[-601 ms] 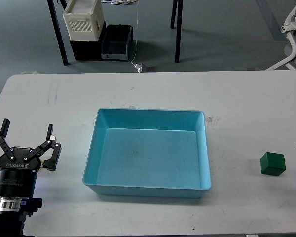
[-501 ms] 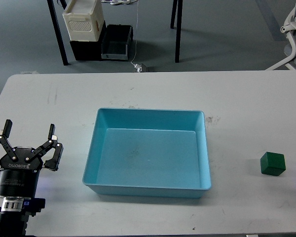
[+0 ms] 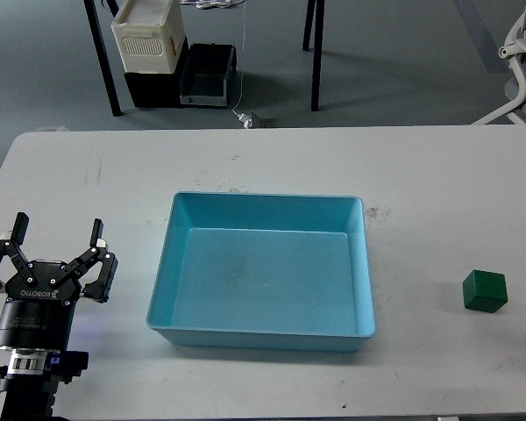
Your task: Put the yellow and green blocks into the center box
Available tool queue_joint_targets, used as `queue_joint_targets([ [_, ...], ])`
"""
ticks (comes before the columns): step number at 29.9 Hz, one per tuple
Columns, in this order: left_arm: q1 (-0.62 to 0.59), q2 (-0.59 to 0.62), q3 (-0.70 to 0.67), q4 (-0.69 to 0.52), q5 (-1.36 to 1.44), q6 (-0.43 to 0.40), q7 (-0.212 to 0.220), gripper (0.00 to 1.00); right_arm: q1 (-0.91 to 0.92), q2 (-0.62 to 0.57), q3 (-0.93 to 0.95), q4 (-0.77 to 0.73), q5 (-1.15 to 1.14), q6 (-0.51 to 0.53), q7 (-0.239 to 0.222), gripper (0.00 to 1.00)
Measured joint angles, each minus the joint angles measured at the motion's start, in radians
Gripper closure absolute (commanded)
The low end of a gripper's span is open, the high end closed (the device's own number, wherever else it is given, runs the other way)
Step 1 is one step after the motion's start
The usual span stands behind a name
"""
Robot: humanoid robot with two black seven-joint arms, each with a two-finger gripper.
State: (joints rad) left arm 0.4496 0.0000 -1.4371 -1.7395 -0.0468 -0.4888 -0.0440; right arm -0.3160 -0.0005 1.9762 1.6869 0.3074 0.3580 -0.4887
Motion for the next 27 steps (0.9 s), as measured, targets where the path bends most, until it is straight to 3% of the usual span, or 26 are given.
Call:
queue_joint_targets([
  [7, 0.003, 0.000, -0.003, 0.000, -0.003, 0.000, -0.004, 0.00, 0.063, -0.088, -0.008, -0.051, -0.002, 0.127, 0.000, 0.00],
  [16, -0.005, 0.000, -0.008, -0.008, -0.014, 0.000, -0.011, 0.00, 0.081, -0.162, -0.014, -0.065, -0.001, 0.047, 0.000, 0.00],
  [27, -0.010, 0.000, -0.015, -0.014, -0.019, 0.000, -0.016, 0.00, 0.054, -0.595, -0.031, -0.061, -0.033, 0.030, 0.000, 0.00],
])
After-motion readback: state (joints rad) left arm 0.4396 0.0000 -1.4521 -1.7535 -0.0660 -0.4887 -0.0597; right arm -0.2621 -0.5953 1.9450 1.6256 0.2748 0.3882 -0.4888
